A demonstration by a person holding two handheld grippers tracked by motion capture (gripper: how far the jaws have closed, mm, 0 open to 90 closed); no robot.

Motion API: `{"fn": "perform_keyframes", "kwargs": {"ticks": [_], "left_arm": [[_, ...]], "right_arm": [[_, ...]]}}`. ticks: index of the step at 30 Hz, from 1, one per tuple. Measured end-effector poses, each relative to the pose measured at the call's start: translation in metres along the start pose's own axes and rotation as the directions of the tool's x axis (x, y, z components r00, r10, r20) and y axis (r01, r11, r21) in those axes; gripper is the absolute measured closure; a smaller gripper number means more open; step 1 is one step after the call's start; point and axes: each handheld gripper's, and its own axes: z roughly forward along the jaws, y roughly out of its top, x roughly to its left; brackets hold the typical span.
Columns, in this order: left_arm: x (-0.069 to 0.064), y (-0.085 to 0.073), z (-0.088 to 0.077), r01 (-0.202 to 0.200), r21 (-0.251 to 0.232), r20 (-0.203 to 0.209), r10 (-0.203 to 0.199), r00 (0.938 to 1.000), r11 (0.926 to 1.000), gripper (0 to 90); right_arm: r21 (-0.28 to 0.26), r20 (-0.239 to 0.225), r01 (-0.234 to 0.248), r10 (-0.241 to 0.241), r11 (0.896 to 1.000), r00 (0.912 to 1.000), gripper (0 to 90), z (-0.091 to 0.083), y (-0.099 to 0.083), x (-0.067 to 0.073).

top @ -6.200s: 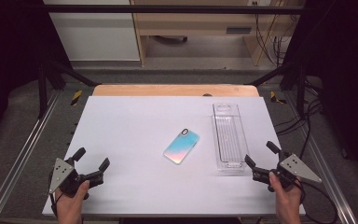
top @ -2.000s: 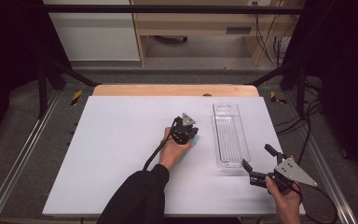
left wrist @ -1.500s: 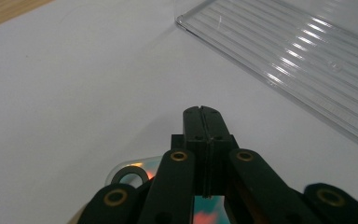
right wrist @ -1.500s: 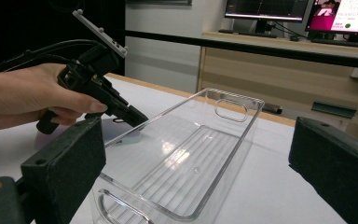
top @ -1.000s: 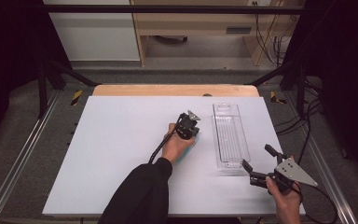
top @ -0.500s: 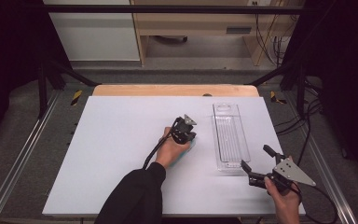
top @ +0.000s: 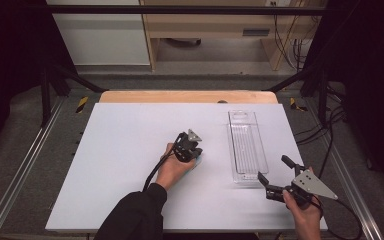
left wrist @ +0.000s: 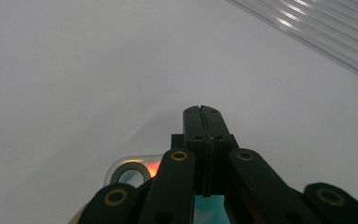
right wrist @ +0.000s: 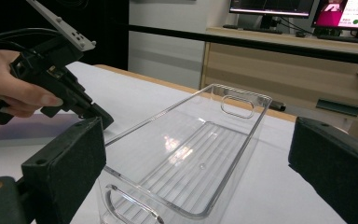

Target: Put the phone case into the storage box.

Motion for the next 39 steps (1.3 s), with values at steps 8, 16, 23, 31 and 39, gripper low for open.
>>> {"fn": "perform_keyframes", "kwargs": {"ticks": [8, 16, 23, 31, 39], "left_arm": [[-0.002, -0.008, -0.008, -0.013, 0.009, -0.001, 0.013, 0.9999, 0.9999, 90.0], [-0.002, -0.015, -0.017, -0.025, 0.018, 0.003, 0.025, 0.9997, 0.9995, 90.0], [-0.004, -0.023, -0.025, -0.033, 0.025, 0.006, 0.033, 0.9994, 0.9991, 90.0], [-0.005, -0.031, -0.033, -0.039, 0.029, 0.012, 0.038, 0.9992, 0.9988, 90.0], [-0.005, -0.038, -0.039, -0.036, 0.029, 0.018, 0.036, 0.9992, 0.9989, 90.0]], "right_arm": [[0.003, -0.003, -0.004, 0.004, 1.0, 1.0, 4.2, 0.0, 0.0, 0.001], [0.004, -0.003, -0.005, 0.005, 1.0, 1.0, 4.2, 0.0, 0.001, 0.001], [0.005, -0.003, -0.002, 0.002, 1.0, 1.0, 4.2, 0.0, 0.001, 0.001], [0.005, -0.003, 0.001, -0.001, 1.0, 1.0, 4.2, 0.0, 0.001, 0.002], [0.006, -0.002, 0.004, -0.004, 1.0, 1.0, 4.2, 0.0, 0.001, 0.002]]}}
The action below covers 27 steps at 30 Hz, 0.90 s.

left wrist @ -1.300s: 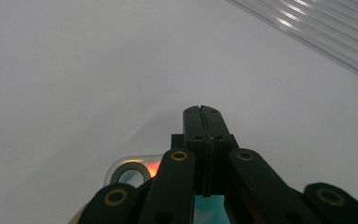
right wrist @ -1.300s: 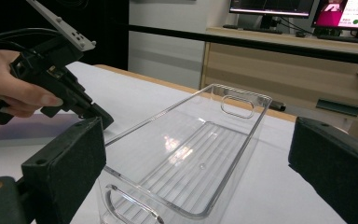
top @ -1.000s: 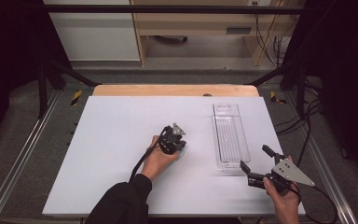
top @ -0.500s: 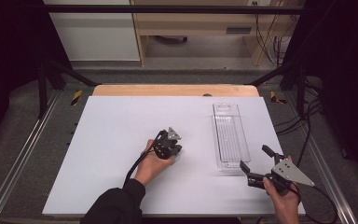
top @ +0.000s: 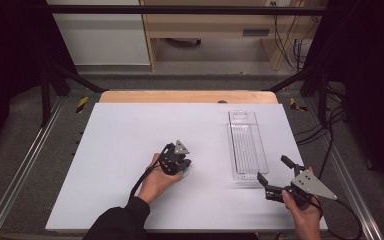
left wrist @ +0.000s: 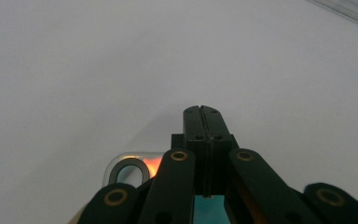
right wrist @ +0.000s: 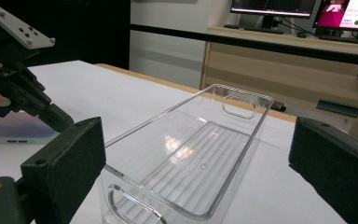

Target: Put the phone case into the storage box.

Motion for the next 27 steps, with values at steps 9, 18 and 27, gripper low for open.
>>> {"fn": "perform_keyframes", "kwargs": {"ticks": [9, 18, 27], "left_arm": [[0.0, -0.008, -0.006, -0.004, -0.007, 0.009, 0.004, 0.9999, 1.0, 90.0], [0.0, -0.014, -0.011, 0.002, -0.013, 0.007, -0.002, 1.0, 0.9999, 90.0], [0.001, -0.017, -0.013, 0.014, -0.022, 0.006, -0.014, 0.9999, 0.9997, 90.0]], "right_arm": [[0.006, -0.003, 0.006, -0.006, 1.0, 1.0, 4.2, 0.001, 0.0, 0.001], [0.007, -0.002, 0.007, -0.007, 1.0, 1.0, 4.2, 0.001, 0.0, 0.001], [0.008, -0.002, 0.007, -0.007, 1.0, 1.0, 4.2, 0.001, 0.0, 0.001]]}}
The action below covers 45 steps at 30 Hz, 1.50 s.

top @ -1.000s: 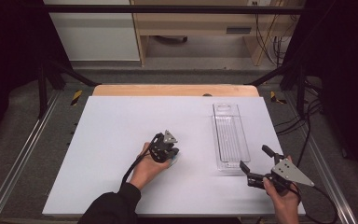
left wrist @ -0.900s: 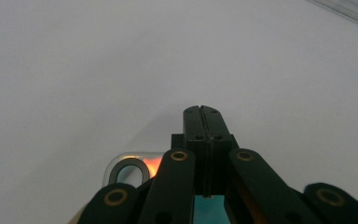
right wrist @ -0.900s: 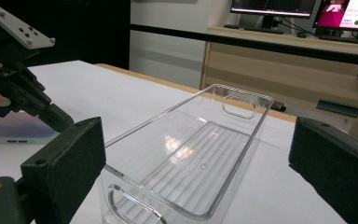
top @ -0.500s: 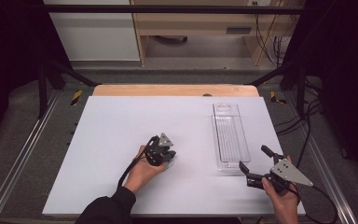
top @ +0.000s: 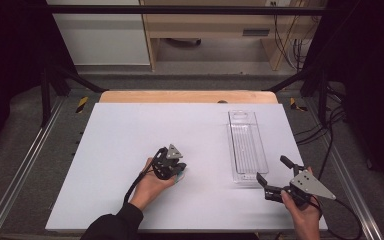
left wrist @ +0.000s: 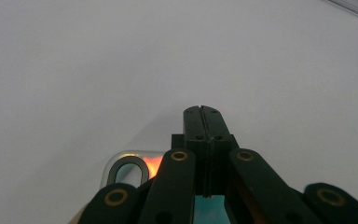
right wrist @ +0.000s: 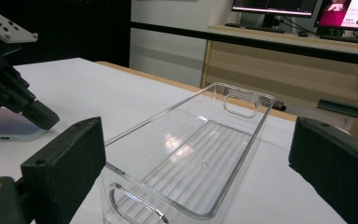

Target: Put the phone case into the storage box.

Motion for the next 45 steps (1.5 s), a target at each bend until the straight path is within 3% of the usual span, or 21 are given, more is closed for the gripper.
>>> {"fn": "perform_keyframes", "kwargs": {"ticks": [13, 20, 26, 45], "left_arm": [[0.001, 0.001, -0.008, 0.01, -0.054, -0.012, -0.011, 0.9999, 0.9985, 90.0], [0.004, 0.001, -0.023, 0.02, -0.096, -0.027, -0.023, 0.9994, 0.9952, 90.0], [0.008, -0.003, -0.035, 0.0, -0.094, -0.058, -0.006, 0.9983, 0.9956, 89.8], [0.021, -0.02, -0.07, 0.006, -0.142, -0.13, -0.025, 0.9912, 0.9899, 58.1]], "right_arm": [[0.0, 0.001, 0.001, -0.001, 1.0, 1.0, 4.2, 0.0, 0.0, 0.0], [0.001, 0.0, 0.002, -0.002, 1.0, 1.0, 4.2, 0.0, 0.0, 0.0], [0.001, 0.002, 0.003, -0.003, 1.0, 1.0, 4.2, 0.0, 0.0, 0.0], [0.006, 0.003, 0.003, -0.003, 1.0, 1.0, 4.2, 0.001, 0.0, 0.0]]}}
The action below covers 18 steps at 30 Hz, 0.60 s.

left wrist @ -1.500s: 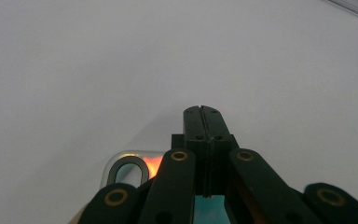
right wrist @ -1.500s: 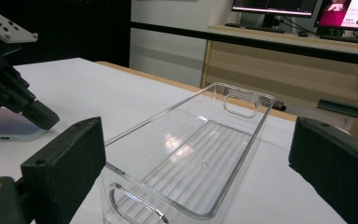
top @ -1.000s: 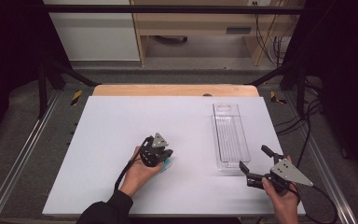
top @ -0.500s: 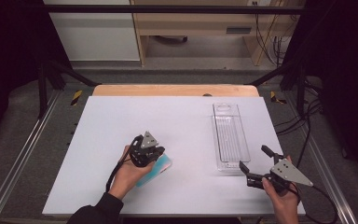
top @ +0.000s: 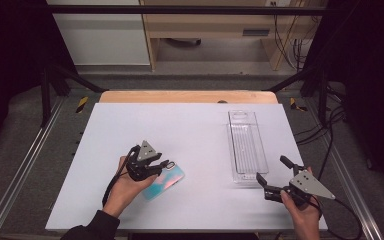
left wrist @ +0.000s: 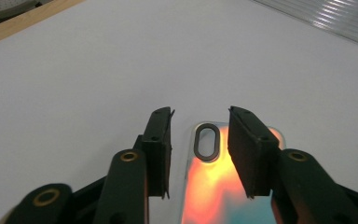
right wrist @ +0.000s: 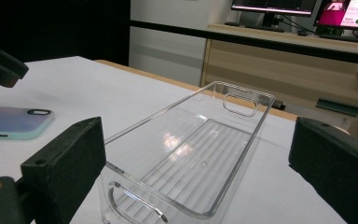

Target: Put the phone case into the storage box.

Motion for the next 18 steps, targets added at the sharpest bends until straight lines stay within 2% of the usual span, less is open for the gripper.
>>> {"fn": "perform_keyframes", "kwargs": {"ticks": [4, 12, 18], "left_arm": [[0.003, -0.002, -0.004, 0.015, -0.005, -0.011, -0.015, 0.9998, 0.9999, 45.6], [0.006, -0.005, -0.009, 0.018, -0.014, -0.008, -0.018, 0.9998, 0.9997, 32.3], [0.01, -0.008, -0.012, 0.033, -0.025, -0.01, -0.033, 0.9994, 0.9992, 26.8]], "right_arm": [[0.0, 0.0, -0.001, 0.001, 1.0, 1.0, 4.2, 0.0, 0.0, 0.0], [0.001, -0.001, 0.0, 0.0, 1.0, 1.0, 4.2, 0.0, 0.0, 0.0], [0.001, 0.0, 0.001, -0.001, 1.0, 1.0, 4.2, 0.0, 0.0, 0.0]]}}
